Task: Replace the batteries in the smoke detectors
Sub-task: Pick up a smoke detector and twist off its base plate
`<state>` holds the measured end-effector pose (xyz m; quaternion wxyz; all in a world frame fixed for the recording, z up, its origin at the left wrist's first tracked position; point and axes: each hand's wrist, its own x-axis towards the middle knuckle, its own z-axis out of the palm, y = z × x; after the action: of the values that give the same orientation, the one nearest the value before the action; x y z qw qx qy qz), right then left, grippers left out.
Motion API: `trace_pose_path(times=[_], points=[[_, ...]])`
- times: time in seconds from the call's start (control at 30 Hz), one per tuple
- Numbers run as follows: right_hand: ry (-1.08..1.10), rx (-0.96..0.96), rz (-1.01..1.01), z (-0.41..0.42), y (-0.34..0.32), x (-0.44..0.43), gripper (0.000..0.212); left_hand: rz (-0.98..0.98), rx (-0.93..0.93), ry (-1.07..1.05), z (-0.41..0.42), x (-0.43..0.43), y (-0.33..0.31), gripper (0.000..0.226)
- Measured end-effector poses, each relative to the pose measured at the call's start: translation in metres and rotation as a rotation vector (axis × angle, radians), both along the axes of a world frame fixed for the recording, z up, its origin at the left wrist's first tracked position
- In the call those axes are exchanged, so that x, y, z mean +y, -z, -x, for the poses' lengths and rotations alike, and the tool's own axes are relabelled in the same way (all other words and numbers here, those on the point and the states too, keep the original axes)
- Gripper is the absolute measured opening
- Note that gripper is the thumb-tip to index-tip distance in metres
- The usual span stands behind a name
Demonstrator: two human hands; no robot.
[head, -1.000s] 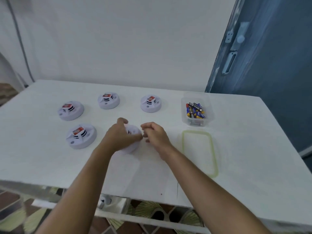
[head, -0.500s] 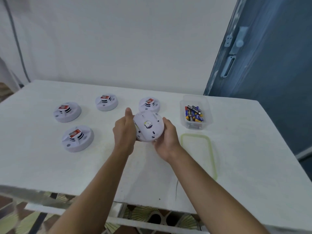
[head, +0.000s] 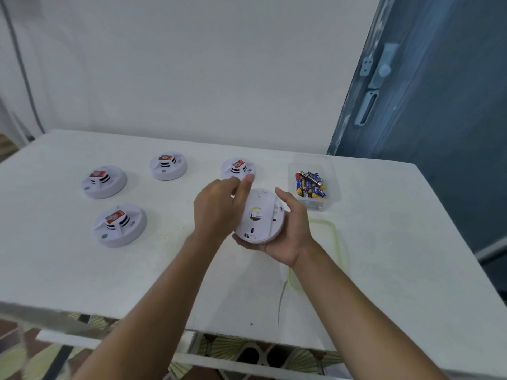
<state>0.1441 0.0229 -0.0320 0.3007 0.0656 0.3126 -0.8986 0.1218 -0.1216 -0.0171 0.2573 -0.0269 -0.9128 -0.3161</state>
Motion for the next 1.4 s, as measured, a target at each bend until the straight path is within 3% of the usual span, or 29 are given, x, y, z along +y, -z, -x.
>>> trace_pose_path(times=[0.1, 0.23, 0.4, 0.53, 0.8, 0.93, 1.13, 1.23, 1.4], points=[[0.134, -0.02, -0.084, 0.004, 0.0, 0.0, 0.041, 0.031, 0.049, 0.108, -0.003, 0.004, 0.006, 0.047], [0.281, -0.03, -0.129, 0.012, -0.002, 0.006, 0.033, -0.017, -0.148, 0.21, -0.015, 0.011, 0.011, 0.067], [0.311, 0.004, -0.178, 0.015, -0.002, 0.008, 0.033, -0.112, -0.191, 0.291, -0.019, 0.016, 0.012, 0.051], [0.255, 0.066, -0.248, 0.015, -0.005, 0.007, 0.038, -0.225, -0.279, 0.265, -0.021, 0.017, 0.008, 0.052], [0.335, 0.227, -0.424, 0.017, 0.002, -0.003, 0.016, -0.482, -0.461, 0.133, -0.017, 0.019, 0.002, 0.041], [0.356, 0.298, -0.463, 0.016, 0.0, -0.006, 0.019, -0.676, -0.53, 0.123, -0.016, 0.022, 0.005, 0.045], [0.342, 0.237, -0.439, 0.02, 0.004, -0.003, 0.02, -0.746, -0.494, 0.107, -0.014, 0.015, 0.01, 0.045], [0.36, 0.157, -0.398, 0.023, 0.007, 0.001, 0.022, -0.567, -0.467, 0.101, -0.014, -0.003, 0.009, 0.046], [0.38, 0.069, -0.254, 0.023, 0.008, 0.013, 0.017, 0.085, -0.542, 0.181, -0.014, -0.044, 0.024, 0.049]])
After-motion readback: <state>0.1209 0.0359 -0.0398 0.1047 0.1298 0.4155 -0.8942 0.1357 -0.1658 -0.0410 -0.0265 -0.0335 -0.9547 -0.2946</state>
